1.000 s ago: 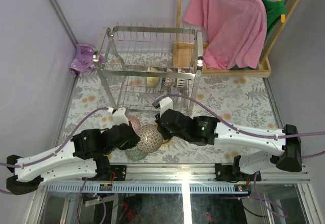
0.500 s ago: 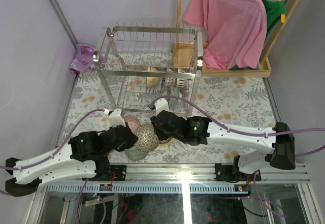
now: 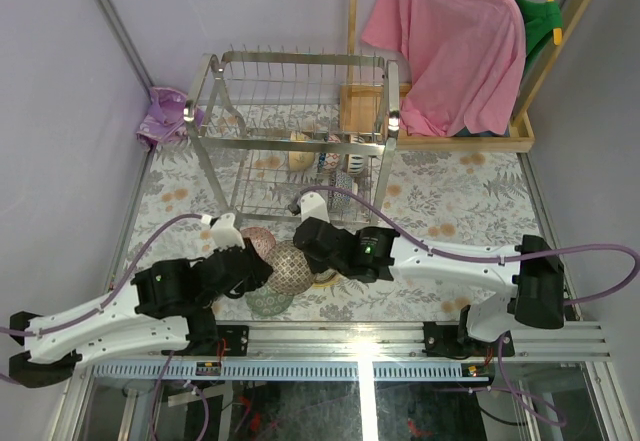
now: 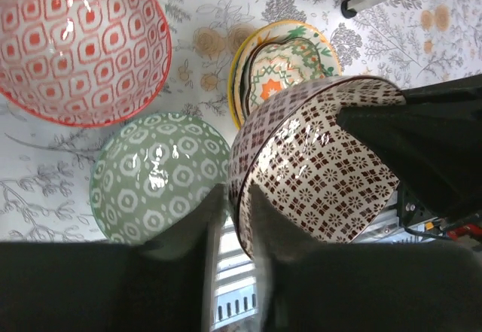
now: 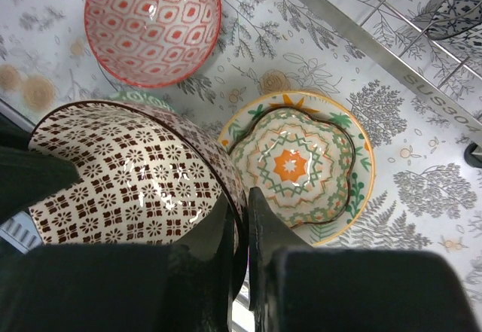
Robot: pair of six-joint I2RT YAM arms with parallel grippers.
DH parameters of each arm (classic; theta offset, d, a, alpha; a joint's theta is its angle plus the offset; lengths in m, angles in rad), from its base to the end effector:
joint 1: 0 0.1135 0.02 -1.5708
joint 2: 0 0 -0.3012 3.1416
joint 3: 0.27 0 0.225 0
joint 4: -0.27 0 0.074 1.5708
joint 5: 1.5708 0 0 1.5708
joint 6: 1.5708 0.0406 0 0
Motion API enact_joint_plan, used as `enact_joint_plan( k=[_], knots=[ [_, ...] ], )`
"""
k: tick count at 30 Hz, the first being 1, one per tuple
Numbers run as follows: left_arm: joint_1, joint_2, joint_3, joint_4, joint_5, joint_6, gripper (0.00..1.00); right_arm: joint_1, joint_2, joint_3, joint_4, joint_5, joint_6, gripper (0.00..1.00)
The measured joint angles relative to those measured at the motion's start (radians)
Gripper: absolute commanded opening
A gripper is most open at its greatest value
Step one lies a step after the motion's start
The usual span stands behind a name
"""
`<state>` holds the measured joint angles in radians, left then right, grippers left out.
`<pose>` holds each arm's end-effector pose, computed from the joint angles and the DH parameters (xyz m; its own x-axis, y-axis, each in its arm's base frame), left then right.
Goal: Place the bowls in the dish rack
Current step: Pick up the bowl from the center of the board.
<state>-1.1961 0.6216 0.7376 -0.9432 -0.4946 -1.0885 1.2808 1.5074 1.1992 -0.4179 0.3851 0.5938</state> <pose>0.0391 -0.0468 0.2928 -0.7464 -0.2326 -0.6235 0.0867 0.8949 -0.4377 0.1030 0.2920 0.3314 -0.6093 -0.2284 -0.7593 -0.5632 0.7987 0.2117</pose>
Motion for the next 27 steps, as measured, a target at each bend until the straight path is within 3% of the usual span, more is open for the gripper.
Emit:
enact_joint_plan(
  k=[3, 4, 12, 18, 27],
  knots=[
    [0.000, -0.031, 0.008, -0.003, -0.015, -0.008, 0.52, 0.004, 0.005, 0.011, -0.032, 0.006, -0.010, 0.00],
    [0.000, -0.054, 0.017, -0.007, -0.022, -0.012, 0.53, 0.009, 0.005, 0.012, -0.051, 0.019, -0.012, 0.00],
    [0.000, -0.196, 0.154, -0.034, -0.071, -0.016, 0.54, -0.006, 0.059, 0.063, -0.146, 0.174, -0.055, 0.00],
    [0.001, -0.203, 0.193, -0.044, -0.087, -0.002, 0.54, -0.022, 0.218, 0.243, -0.144, 0.345, -0.166, 0.00],
    [0.001, -0.201, 0.233, -0.055, -0.094, 0.031, 0.53, -0.028, 0.469, 0.380, 0.183, 0.548, -0.581, 0.00]
  ],
)
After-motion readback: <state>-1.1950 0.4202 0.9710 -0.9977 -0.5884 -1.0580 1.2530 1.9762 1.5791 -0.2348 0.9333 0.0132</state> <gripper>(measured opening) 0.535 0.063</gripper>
